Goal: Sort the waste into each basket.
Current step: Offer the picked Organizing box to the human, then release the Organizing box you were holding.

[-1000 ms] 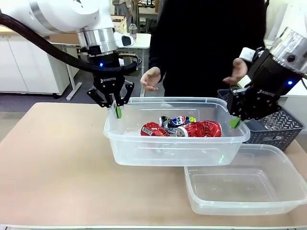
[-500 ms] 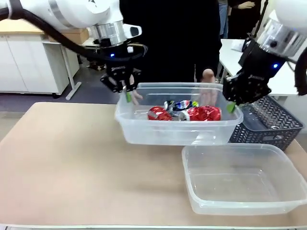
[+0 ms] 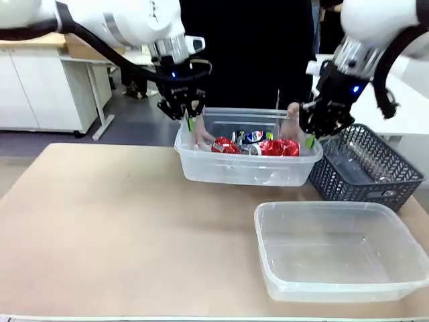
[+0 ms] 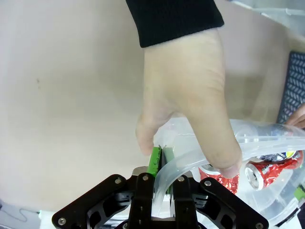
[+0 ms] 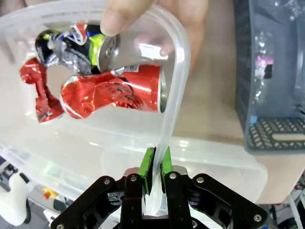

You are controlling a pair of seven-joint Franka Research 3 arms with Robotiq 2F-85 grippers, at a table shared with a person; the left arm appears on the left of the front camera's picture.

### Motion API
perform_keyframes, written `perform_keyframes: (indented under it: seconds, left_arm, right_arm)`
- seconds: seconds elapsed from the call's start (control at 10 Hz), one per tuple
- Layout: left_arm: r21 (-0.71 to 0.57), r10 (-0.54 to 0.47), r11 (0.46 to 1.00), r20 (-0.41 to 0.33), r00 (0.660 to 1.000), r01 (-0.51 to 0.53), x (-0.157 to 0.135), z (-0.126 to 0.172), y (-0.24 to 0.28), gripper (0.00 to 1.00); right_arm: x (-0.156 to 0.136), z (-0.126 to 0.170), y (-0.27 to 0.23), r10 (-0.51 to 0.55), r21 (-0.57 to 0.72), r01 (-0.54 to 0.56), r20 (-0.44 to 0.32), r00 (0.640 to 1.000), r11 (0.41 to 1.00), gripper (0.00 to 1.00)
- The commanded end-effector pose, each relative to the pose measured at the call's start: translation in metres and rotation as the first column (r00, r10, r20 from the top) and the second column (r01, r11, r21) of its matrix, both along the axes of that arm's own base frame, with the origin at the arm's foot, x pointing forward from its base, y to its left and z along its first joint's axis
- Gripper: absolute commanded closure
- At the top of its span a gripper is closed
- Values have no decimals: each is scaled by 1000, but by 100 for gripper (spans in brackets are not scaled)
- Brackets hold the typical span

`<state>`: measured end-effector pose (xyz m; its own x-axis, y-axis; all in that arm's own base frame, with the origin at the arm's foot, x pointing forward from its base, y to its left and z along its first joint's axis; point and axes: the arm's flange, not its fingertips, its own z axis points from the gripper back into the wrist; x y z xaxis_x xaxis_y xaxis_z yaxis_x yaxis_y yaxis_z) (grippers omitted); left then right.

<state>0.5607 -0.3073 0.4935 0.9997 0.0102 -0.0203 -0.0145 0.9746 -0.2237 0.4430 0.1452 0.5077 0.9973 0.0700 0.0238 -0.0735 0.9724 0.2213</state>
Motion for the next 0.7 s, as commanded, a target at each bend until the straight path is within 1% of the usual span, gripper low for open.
perform_keyframes:
  seconds: [0.0,0.1,0.6]
  left_arm:
    - [1,-22,1000,1,1000,22,-12,4,1,93]
    - [1,-22,1000,1,1000,22,-12,4,1,93]
    - [1,-22,1000,1,1000,22,-12,4,1,93]
  right_arm:
    - [3,-9,18,16,65,-18,21,1000,998,91]
    - [0,0,0,0,0,0,0,1000,1000,91]
    - [0,0,0,0,0,0,0,1000,1000,91]
